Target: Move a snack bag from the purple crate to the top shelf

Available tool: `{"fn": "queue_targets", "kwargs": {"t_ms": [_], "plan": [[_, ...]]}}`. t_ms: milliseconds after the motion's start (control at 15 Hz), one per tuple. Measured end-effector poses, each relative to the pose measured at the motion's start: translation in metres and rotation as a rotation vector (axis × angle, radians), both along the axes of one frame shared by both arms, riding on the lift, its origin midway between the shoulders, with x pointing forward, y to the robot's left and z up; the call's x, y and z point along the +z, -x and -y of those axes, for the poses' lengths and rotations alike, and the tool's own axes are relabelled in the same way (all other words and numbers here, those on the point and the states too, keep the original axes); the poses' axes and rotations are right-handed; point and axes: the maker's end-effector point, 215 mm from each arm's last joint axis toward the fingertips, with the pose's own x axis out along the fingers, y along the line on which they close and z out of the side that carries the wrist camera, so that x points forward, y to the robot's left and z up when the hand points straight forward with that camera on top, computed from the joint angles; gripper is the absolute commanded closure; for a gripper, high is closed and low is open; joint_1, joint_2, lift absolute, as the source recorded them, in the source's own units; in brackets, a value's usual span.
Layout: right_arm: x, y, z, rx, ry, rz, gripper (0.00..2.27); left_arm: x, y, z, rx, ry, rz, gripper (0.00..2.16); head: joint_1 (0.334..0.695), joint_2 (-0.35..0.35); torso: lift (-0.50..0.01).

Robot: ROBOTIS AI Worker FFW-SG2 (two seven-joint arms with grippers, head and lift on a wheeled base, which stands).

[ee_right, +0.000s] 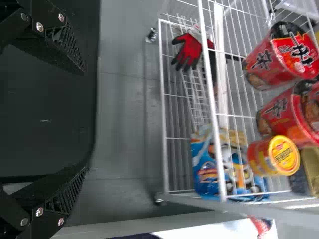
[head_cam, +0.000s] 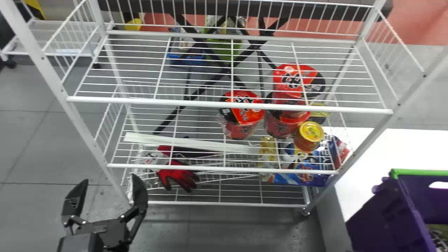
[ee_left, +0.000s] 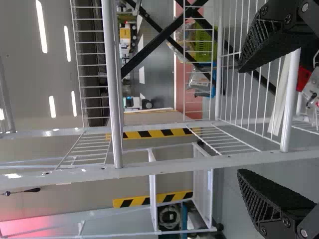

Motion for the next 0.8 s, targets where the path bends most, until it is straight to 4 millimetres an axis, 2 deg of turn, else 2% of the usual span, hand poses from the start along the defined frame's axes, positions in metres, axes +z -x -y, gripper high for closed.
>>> {"fn": "queue_targets", "kwargs": {"t_ms": [267, 400, 467, 533, 667, 800], "plan": [[0.055, -0.032, 0.056, -0.126, 0.022, 0.157, 0.17, -0.003, -0.002, 0.000, -0.002, 0.000, -0.004, 0.10, 0.695, -0.199, -0.452], [0.092, -0.047, 0.089, -0.203, 0.019, 0.263, 0.17, -0.002, -0.004, 0.002, -0.007, 0.000, -0.002, 0.10, 0.695, -0.245, -0.452], [0.105, -0.049, 0.104, -0.239, 0.017, 0.300, 0.17, -0.002, -0.005, 0.003, -0.009, 0.001, -0.001, 0.10, 0.695, -0.296, -0.452], [0.115, -0.047, 0.122, -0.279, 0.021, 0.326, 0.17, -0.002, -0.006, 0.004, -0.012, 0.000, -0.001, 0.10, 0.695, -0.318, -0.452], [0.121, -0.039, 0.152, -0.347, 0.036, 0.336, 0.16, -0.005, -0.008, 0.006, -0.016, 0.000, -0.007, 0.10, 0.695, -0.350, -0.452], [0.114, -0.031, 0.182, -0.409, 0.031, 0.316, 0.16, -0.007, -0.010, 0.007, -0.020, 0.000, -0.012, 0.10, 0.695, -0.350, -0.452]]}}
